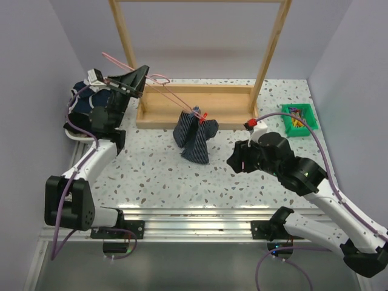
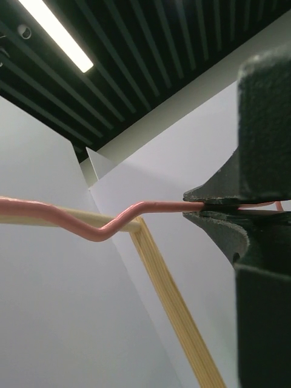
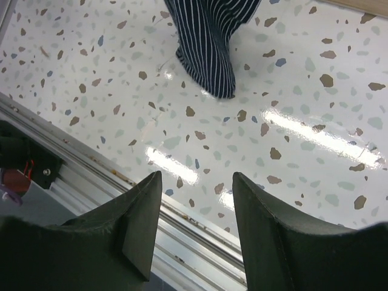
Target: Remove the underwear clipped to the hanger
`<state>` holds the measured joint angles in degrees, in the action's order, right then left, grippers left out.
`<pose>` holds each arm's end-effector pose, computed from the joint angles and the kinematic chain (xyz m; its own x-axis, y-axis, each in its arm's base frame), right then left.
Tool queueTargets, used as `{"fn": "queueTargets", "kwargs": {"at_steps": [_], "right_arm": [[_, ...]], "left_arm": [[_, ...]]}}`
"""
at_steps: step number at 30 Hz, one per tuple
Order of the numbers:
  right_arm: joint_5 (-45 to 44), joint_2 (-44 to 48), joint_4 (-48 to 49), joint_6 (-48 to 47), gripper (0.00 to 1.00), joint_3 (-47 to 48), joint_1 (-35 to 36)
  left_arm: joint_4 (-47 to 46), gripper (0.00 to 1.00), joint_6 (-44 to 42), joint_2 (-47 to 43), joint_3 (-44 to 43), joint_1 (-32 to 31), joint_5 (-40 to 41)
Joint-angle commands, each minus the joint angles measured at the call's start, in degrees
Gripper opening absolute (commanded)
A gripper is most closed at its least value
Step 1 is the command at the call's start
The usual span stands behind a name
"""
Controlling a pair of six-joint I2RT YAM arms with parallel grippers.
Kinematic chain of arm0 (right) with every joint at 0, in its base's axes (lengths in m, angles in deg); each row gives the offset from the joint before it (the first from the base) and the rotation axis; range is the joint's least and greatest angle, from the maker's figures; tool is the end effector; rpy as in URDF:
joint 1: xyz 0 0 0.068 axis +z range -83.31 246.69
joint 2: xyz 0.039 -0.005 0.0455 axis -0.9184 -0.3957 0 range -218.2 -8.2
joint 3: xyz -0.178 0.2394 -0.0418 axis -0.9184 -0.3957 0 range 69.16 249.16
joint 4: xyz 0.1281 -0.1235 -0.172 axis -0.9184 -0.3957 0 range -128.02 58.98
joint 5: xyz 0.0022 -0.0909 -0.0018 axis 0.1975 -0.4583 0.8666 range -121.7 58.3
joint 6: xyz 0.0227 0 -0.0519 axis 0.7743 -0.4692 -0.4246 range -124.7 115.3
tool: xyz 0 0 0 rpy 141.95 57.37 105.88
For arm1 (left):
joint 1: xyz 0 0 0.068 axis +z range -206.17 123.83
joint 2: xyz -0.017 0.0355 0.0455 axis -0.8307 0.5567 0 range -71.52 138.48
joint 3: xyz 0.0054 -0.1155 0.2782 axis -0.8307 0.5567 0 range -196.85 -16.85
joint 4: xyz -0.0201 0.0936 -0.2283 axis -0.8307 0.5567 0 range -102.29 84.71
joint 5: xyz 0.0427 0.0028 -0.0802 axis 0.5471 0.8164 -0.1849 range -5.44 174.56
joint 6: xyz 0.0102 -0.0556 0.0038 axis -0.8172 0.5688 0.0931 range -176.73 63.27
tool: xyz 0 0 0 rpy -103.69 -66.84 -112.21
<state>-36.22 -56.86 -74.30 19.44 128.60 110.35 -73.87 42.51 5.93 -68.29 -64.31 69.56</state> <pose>0.1012 0.0922 0.3747 -0.6165 -0.0247 -0.7870 -0.4252 0.8517 0.3063 0.2765 -0.0499 0.4181 -0.4331 -0.9011 -0.0180 0.5130 -0.2300 -0.8270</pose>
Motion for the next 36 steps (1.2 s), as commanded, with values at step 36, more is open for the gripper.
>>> {"fn": "queueTargets", "kwargs": {"at_steps": [36], "right_arm": [[5.66,-13.91,-0.83,3.02,0.70,6.12,0.02]], "left_arm": [[-9.34,0.00,27.48,-18.57,51.35,-9.61,16.40]]}}
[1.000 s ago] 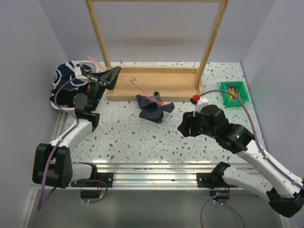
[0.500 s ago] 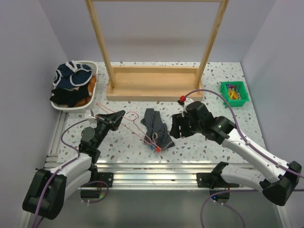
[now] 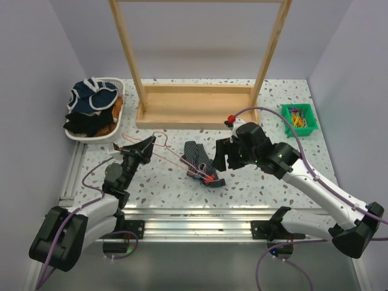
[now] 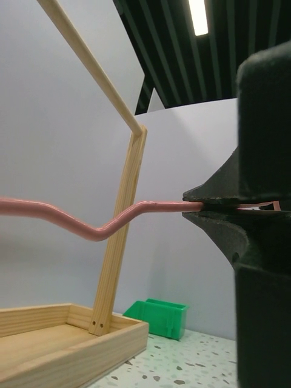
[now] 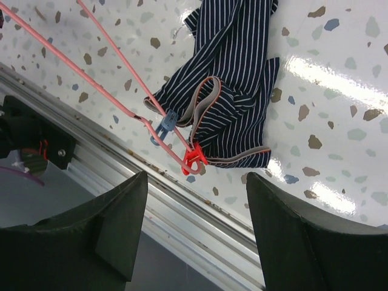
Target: Remove the underwear clipped to the hanger
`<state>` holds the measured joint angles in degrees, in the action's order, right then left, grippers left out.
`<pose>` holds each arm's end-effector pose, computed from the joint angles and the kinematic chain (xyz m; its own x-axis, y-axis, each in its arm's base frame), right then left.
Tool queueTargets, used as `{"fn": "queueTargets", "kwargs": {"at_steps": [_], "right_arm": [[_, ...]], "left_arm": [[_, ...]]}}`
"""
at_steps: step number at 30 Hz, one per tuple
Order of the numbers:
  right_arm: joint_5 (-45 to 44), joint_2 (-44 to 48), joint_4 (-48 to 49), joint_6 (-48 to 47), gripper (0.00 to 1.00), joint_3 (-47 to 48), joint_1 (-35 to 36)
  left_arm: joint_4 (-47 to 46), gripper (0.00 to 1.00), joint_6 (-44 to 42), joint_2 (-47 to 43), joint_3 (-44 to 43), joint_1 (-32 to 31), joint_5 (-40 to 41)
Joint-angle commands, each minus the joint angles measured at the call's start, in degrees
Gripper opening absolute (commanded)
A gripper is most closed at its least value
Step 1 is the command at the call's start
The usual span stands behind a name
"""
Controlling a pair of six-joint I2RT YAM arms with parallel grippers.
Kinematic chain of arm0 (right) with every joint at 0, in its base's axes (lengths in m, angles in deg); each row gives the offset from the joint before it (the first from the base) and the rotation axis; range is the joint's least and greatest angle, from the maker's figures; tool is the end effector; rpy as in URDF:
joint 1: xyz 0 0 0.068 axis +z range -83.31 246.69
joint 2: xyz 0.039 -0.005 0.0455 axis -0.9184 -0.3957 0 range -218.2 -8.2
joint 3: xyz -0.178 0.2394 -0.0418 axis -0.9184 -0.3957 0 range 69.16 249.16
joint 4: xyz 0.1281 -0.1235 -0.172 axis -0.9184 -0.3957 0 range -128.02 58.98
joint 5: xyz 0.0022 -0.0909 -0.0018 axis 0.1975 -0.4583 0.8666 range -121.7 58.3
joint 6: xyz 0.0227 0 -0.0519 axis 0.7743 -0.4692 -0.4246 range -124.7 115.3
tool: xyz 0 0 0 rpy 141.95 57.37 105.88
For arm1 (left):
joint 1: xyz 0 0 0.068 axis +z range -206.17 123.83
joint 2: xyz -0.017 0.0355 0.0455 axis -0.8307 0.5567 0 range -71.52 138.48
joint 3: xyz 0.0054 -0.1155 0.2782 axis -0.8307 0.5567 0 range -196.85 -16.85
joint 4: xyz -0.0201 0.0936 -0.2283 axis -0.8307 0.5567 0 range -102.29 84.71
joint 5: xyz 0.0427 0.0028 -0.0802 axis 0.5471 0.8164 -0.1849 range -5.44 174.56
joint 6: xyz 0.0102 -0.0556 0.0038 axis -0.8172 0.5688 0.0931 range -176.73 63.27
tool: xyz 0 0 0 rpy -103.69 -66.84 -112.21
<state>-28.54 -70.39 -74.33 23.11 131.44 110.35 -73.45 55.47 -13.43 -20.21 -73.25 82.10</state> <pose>0.1403 0.1368 0.3556 -0.7733 -0.0940 -0.6270 -0.4043 0.8350 0.3734 0.1522 -0.0485 0.2220 -0.3499 -0.8602 0.3710 -0.0271 -0.3866 -0.9219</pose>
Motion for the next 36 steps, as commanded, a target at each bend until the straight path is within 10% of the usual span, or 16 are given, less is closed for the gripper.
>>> {"fn": "queueTargets", "kwargs": {"at_steps": [1,10,16,27,36], "right_arm": [[-2.36,-0.65,-0.99,-0.57,0.70,4.07,0.02],[-4.48,-4.42,-3.36,-1.80,0.70,9.08,-0.15],[-3.34,-6.36,-3.36,-1.71,0.70,12.42,-0.15],[-1.14,-3.55,-2.83,-3.38,0.76,10.41,-0.33],[3.78,-2.75,3.76,-12.69,0.96,6.71,-0.24]], "left_arm": [[-10.11,0.00,15.32,0.89,5.01,-0.85,5.34],[-15.10,0.00,26.04,10.95,3.97,-1.73,15.27],[-47.62,0.00,32.35,38.81,-4.10,-3.91,19.15],[-44.84,0.00,22.36,33.24,-10.53,-8.49,18.64],[-14.88,0.00,16.30,15.40,-16.94,-10.08,6.78]]}}
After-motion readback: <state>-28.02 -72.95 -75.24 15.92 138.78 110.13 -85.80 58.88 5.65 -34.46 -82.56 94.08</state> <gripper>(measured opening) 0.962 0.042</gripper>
